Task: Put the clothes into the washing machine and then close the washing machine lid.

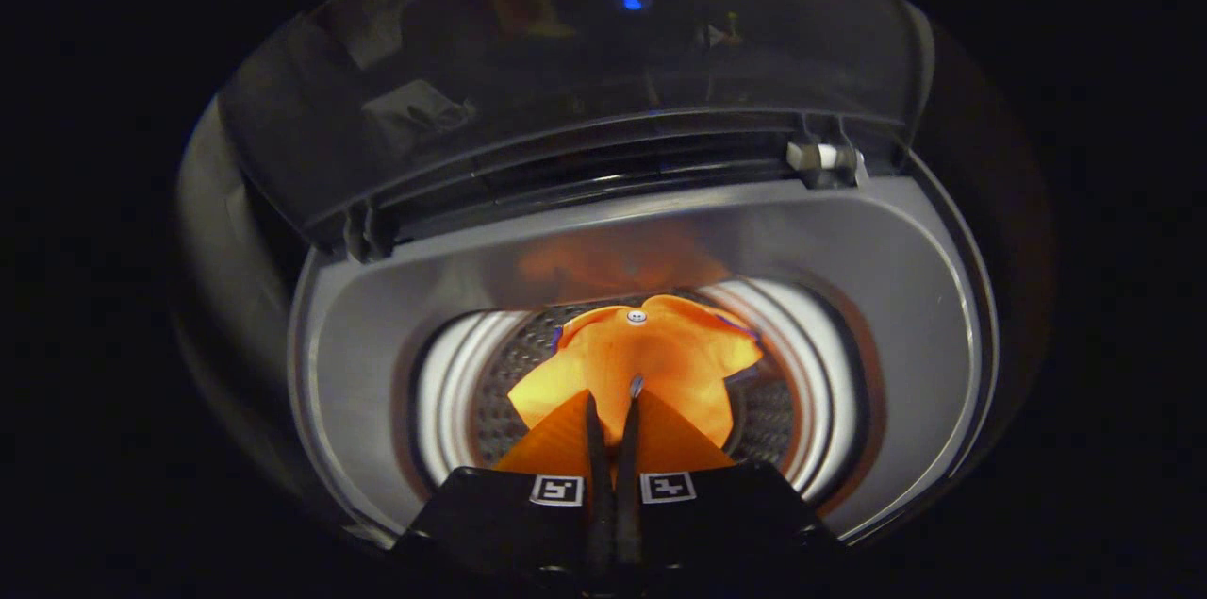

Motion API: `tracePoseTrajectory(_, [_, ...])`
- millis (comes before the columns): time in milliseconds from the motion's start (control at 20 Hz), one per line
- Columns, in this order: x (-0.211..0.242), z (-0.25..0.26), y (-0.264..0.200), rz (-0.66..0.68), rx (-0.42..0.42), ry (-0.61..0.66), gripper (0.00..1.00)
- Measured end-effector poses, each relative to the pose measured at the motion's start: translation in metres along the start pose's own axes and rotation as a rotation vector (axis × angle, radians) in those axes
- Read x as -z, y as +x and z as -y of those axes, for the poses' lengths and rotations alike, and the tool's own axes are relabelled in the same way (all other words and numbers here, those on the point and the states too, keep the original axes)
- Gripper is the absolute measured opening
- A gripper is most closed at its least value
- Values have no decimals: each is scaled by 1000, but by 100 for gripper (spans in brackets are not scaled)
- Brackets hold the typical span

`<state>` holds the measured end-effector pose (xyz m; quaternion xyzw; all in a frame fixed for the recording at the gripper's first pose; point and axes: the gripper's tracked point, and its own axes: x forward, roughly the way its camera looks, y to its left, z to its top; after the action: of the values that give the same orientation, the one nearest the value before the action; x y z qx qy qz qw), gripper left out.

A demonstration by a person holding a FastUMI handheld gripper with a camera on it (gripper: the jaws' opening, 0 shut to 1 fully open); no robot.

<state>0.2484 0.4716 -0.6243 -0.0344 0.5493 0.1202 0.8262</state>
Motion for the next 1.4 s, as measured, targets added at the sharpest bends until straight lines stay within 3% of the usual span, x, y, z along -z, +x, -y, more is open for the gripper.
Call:
tracePoseTrajectory(150, [0, -4, -7, 0, -34, -24, 9])
tracePoseTrajectory(450, [10, -11, -1, -45, -52, 61, 10])
tracePoseTrajectory(600, [14, -8, -4, -51, -31, 54, 23])
tracePoseTrajectory(750, [15, -11, -14, -38, -39, 33, 100])
tracePoseTrajectory(1200, [14, -12, -37, -5, -42, 18, 100])
tracePoseTrajectory(1400, [8, -26, -62, 87, -87, 36, 99])
